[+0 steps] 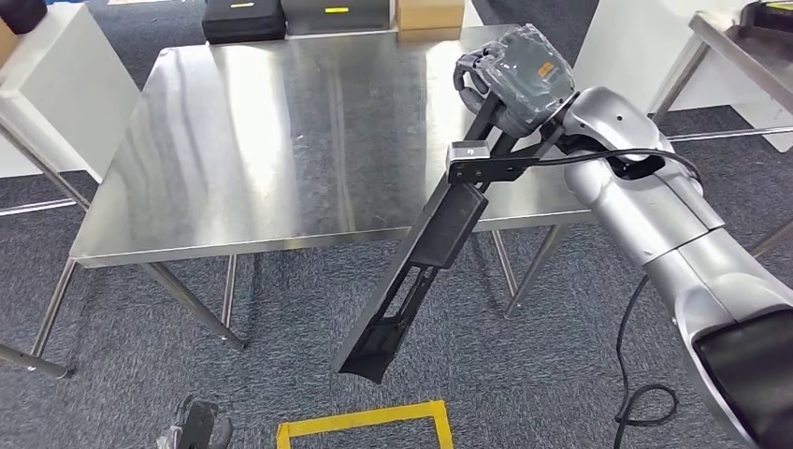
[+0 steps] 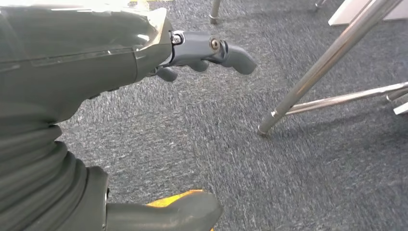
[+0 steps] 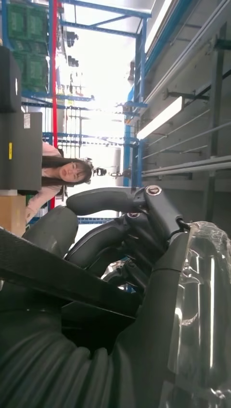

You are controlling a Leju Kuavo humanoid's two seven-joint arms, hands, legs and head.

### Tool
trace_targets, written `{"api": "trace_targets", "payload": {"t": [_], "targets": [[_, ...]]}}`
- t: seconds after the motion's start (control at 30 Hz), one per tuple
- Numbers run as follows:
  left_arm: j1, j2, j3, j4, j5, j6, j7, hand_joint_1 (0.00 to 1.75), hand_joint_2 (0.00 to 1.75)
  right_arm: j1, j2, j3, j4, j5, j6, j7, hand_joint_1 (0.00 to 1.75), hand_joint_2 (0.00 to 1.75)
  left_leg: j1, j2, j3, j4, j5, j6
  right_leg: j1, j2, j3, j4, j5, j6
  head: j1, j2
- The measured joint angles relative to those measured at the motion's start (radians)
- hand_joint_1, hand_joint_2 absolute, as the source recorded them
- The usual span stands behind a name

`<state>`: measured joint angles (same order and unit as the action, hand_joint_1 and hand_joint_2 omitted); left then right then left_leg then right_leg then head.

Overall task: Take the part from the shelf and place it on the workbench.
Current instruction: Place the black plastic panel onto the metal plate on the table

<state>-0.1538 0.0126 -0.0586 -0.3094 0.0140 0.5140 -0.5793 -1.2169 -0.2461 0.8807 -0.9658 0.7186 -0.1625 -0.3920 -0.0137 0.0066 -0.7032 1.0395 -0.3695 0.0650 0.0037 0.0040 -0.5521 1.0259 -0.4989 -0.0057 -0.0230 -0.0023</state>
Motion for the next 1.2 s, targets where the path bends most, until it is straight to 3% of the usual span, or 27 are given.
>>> {"api": "trace_targets", "payload": {"t": [0.1, 0.17, 0.27, 0.3, 0.33, 0.37, 0.43, 0.5, 0.57, 0.63, 0.7, 0.77, 0.8, 0.83, 0.87, 0.93, 0.97, 1.0, 1.13, 1.2], "targets": [[0.0, 0.001, 0.0, 0.0, -0.002, 0.002, 0.001, 0.0, 1.75, 0.003, -0.001, -0.002, -0.001, -0.001, -0.002, 0.0, 1.62, 1.75, -0.003, 0.003, 0.022, -0.021, -0.002, 0.003, 0.002, -0.003, 0.007, -0.006, -0.011, 0.014, 0.001, 0.0], [-0.001, -0.001, 0.0, -0.001, -0.002, 0.003, 0.001, 0.0, 1.75, 0.003, -0.002, -0.004, -0.002, -0.005, -0.005, 0.0, 1.62, 1.75, 0.005, 0.004, 0.048, -0.044, -0.001, 0.006, 0.005, -0.003, -0.015, 0.045, -0.033, 0.017, 0.003, 0.0], [-0.002, -0.005, 0.0, -0.001, -0.002, 0.003, 0.001, 0.0, 1.75, 0.009, -0.002, -0.002, 0.0, -0.017, -0.011, -0.004, 1.62, 1.75, 0.01, 0.0, 0.066, -0.051, -0.013, 0.006, -0.003, -0.002, -0.131, 0.225, -0.077, 0.024, 0.005, 0.0], [-0.001, -0.006, 0.0, 0.0, -0.002, 0.003, 0.001, 0.0, 1.75, 0.016, -0.001, -0.002, 0.001, -0.023, -0.011, -0.007, 1.62, 1.75, 0.011, -0.003, 0.07, -0.051, -0.018, 0.003, -0.007, -0.002, -0.162, 0.254, -0.074, 0.031, 0.005, 0.0], [-0.001, -0.008, 0.0, 0.0, -0.002, 0.003, 0.001, 0.0, 1.75, 0.021, 0.0, -0.001, 0.003, -0.03, -0.012, -0.011, 1.62, 1.75, 0.012, -0.007, 0.075, -0.049, -0.024, -0.001, -0.011, -0.002, -0.175, 0.246, -0.055, 0.04, 0.005, 0.0], [-0.001, -0.009, 0.0, 0.0, -0.002, 0.003, 0.001, 0.0, 1.75, 0.025, 0.002, -0.001, 0.005, -0.035, -0.012, -0.016, 1.62, 1.75, 0.015, -0.01, 0.079, -0.046, -0.03, -0.005, -0.015, -0.003, -0.168, 0.2, -0.021, 0.052, 0.006, 0.0], [-0.001, -0.012, 0.0, 0.0, -0.002, 0.003, 0.001, 0.0, 1.75, 0.027, 0.008, -0.001, 0.009, -0.046, -0.012, -0.027, 1.62, 1.75, 0.017, -0.014, 0.087, -0.035, -0.048, -0.018, -0.022, -0.005, -0.12, 0.065, 0.056, 0.069, 0.006, 0.0], [-0.001, -0.012, 0.0, 0.0, -0.002, 0.003, 0.001, 0.0, 1.75, 0.027, 0.018, 0.0, 0.013, -0.061, -0.01, -0.042, 1.62, 1.75, 0.016, -0.015, 0.089, -0.024, -0.062, -0.031, -0.022, -0.005, -0.088, -0.005, 0.088, 0.059, 0.005, 0.0], [-0.001, -0.012, 0.0, 0.0, -0.002, 0.003, 0.001, 0.0, 1.75, 0.029, 0.03, 0.0, 0.019, -0.077, -0.004, -0.061, 1.62, 1.75, 0.017, -0.015, 0.091, -0.023, -0.069, -0.039, -0.02, -0.003, -0.083, -0.009, 0.085, 0.036, 0.005, 0.0], [-0.001, -0.012, 0.0, -0.001, -0.003, 0.003, 0.001, 0.0, 1.75, 0.029, 0.041, 0.0, 0.023, -0.092, 0.002, -0.078, 1.62, 1.75, 0.021, -0.013, 0.088, -0.009, -0.083, -0.048, -0.023, -0.001, -0.077, -0.009, 0.081, 0.021, 0.004, 0.0], [-0.002, -0.011, 0.0, -0.001, -0.004, 0.003, 0.001, 0.0, 1.75, 0.03, 0.055, 0.001, 0.025, -0.109, 0.007, -0.093, 1.62, 1.75, 0.024, -0.011, 0.051, 0.071, -0.125, -0.06, -0.026, 0.001, -0.069, -0.01, 0.076, 0.009, 0.001, 0.0], [-0.001, -0.01, 0.0, -0.001, -0.004, 0.003, 0.001, 0.0, 1.75, 0.034, 0.066, 0.006, 0.027, -0.12, 0.014, -0.107, 1.62, 1.75, 0.025, -0.01, -0.021, 0.199, -0.175, -0.067, -0.024, 0.003, -0.064, -0.01, 0.07, 0.001, -0.001, 0.0], [-0.001, -0.009, 0.0, 0.0, -0.004, 0.003, 0.001, 0.0, 1.75, 0.039, 0.07, 0.009, 0.028, -0.124, 0.017, -0.113, 1.62, 1.75, 0.026, -0.01, -0.05, 0.24, -0.182, -0.068, -0.023, 0.003, -0.061, -0.01, 0.067, -0.002, -0.001, 0.0], [0.0, -0.01, 0.0, 0.0, -0.004, 0.003, 0.001, 0.0, 1.75, 0.044, 0.075, 0.013, 0.028, -0.127, 0.02, -0.119, 1.62, 1.75, 0.026, -0.01, -0.062, 0.245, -0.169, -0.067, -0.021, 0.003, -0.057, -0.01, 0.063, -0.004, -0.001, 0.0], [0.0, -0.009, 0.0, 0.0, -0.004, 0.003, 0.0, 0.0, 1.75, 0.049, 0.08, 0.015, 0.028, -0.131, 0.022, -0.124, 1.62, 1.75, 0.026, -0.01, -0.053, 0.211, -0.136, -0.064, -0.02, 0.004, -0.051, -0.01, 0.06, -0.005, -0.001, 0.0], [-0.001, -0.008, 0.0, 0.0, -0.004, 0.003, 0.0, 0.0, 1.75, 0.055, 0.091, 0.016, 0.028, -0.142, 0.027, -0.13, 1.62, 1.75, 0.024, -0.01, 0.006, 0.075, -0.059, -0.053, -0.018, 0.006, -0.039, -0.011, 0.051, -0.002, -0.001, 0.0], [-0.001, -0.007, 0.0, 0.0, -0.004, 0.003, -0.001, 0.0, 1.75, 0.055, 0.095, 0.016, 0.028, -0.147, 0.031, -0.131, 1.62, 1.75, 0.021, -0.01, 0.033, 0.02, -0.038, -0.048, -0.016, 0.007, -0.035, -0.012, 0.047, 0.001, 0.0, 0.0], [-0.001, -0.006, -0.001, 0.0, -0.004, 0.003, -0.001, 0.0, 1.75, 0.055, 0.098, 0.016, 0.028, -0.151, 0.035, -0.132, 1.62, 1.75, 0.018, -0.01, 0.05, -0.012, -0.031, -0.043, -0.014, 0.007, -0.032, -0.012, 0.044, 0.005, 0.0, 0.0], [-0.001, -0.006, -0.001, -0.001, -0.005, 0.002, -0.003, 0.0, 1.75, 0.06, 0.102, 0.016, 0.028, -0.158, 0.041, -0.132, 1.62, 1.75, 0.016, -0.011, 0.071, -0.037, -0.035, -0.023, -0.011, 0.005, -0.031, -0.012, 0.031, 0.023, 0.001, 0.0], [-0.001, -0.007, -0.004, -0.001, -0.005, 0.001, -0.004, 0.0, 1.75, 0.059, 0.101, 0.016, 0.027, -0.165, 0.054, -0.128, 1.62, 1.75, 0.021, -0.011, 0.087, -0.052, -0.033, -0.014, -0.009, 0.002, -0.066, 0.058, 0.001, 0.024, 0.003, 0.0]]}}
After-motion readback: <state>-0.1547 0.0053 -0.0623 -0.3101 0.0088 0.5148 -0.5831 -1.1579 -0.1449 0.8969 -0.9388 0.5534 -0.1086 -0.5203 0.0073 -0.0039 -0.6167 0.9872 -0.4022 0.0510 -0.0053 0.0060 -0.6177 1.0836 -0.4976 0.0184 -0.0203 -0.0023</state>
